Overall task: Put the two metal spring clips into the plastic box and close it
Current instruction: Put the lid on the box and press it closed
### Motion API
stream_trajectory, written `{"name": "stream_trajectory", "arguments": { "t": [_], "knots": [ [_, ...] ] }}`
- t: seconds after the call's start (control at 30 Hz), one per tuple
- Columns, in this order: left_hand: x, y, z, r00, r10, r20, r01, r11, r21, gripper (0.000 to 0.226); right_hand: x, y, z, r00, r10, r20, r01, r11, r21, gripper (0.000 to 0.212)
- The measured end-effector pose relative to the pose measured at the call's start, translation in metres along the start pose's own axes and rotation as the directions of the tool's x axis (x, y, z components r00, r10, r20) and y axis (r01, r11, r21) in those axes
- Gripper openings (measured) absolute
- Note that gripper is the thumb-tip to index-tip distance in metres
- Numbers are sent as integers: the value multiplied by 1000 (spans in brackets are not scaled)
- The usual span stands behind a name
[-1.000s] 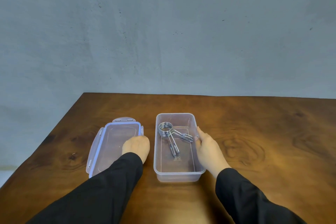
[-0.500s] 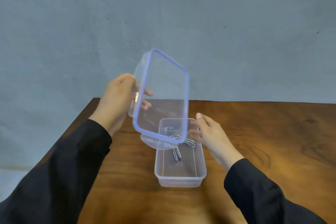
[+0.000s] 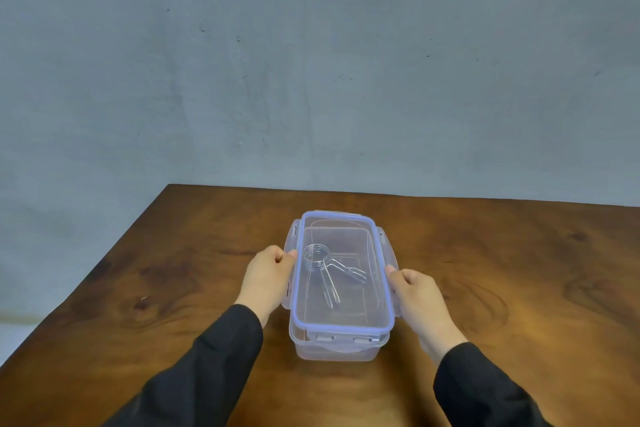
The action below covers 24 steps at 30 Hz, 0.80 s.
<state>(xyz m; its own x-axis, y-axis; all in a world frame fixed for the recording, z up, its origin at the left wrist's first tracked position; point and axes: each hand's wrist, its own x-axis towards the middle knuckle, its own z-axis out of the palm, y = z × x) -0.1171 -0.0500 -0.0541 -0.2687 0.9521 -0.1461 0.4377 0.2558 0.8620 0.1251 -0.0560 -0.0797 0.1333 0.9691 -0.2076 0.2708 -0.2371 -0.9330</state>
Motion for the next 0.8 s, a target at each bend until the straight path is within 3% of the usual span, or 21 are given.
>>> {"name": "stream_trajectory", "arguments": {
  "t": [0.13, 0.47, 0.63, 0.73, 0.8],
  "knots": [
    [3, -13, 4, 999, -44, -7, 44, 998, 33, 40, -1, 5, 7, 999, 37, -7, -37, 999, -1, 47],
    [2, -33, 14, 988, -155, 20, 156, 983, -95, 41, 4, 10, 7, 997, 76, 5, -75, 995, -69, 43],
    [4, -37, 10, 951, -256, 172, 297, 911, -286, 42, 4, 10, 4, 984, 161, 78, -160, 987, -20, 45],
    [6, -39, 12, 960, -246, 133, 273, 928, -254, 37, 5, 10, 6, 997, 69, -17, -71, 986, -150, 33],
    [3, -39, 14, 989, -149, 7, 149, 981, -125, 38, 3, 9, 8, 995, -62, -81, 36, 956, -291, 44]
  ]
}}
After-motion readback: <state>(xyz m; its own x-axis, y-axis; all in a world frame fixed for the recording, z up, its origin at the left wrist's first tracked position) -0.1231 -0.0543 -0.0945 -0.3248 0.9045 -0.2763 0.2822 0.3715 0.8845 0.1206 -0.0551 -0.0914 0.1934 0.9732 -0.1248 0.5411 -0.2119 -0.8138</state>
